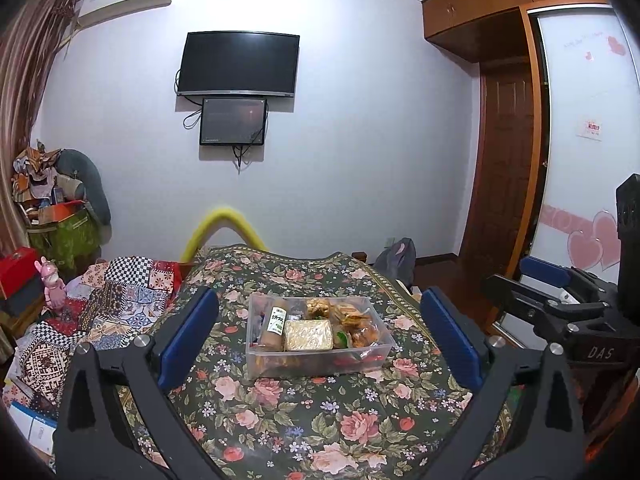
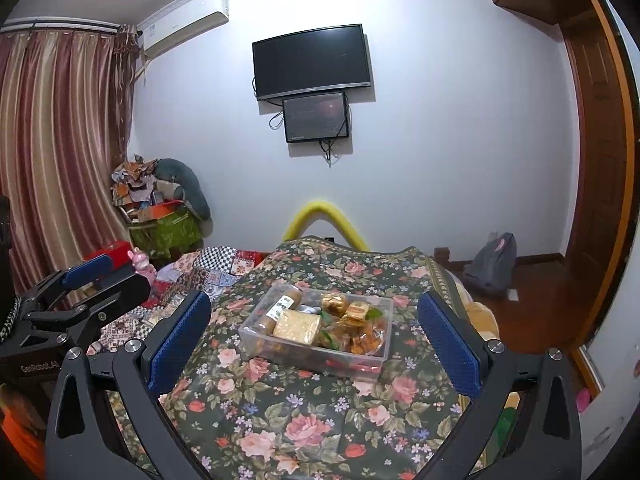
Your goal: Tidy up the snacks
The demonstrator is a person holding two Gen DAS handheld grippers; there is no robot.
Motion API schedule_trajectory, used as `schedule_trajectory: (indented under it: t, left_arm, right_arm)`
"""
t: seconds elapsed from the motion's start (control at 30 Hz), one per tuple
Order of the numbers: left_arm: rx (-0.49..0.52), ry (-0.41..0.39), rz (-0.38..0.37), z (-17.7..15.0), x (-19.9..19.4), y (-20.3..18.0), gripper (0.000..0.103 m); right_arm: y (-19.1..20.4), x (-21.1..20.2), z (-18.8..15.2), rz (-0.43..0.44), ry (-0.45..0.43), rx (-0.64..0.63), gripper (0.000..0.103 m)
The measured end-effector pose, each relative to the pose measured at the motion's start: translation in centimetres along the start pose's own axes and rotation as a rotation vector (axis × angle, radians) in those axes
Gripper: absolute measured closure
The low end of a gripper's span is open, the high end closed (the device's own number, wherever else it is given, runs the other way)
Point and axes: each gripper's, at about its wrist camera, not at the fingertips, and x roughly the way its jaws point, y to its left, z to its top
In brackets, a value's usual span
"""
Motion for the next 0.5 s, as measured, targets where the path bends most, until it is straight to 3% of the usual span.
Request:
schedule_trajectory:
  t: [0.5]
  left_arm:
    - [0.001, 0.003, 0.007, 0.01, 0.3, -0.27, 0.0]
  right_arm:
    - [-0.27, -0.15, -0.05, -0.013, -0.005, -0.003, 0.0]
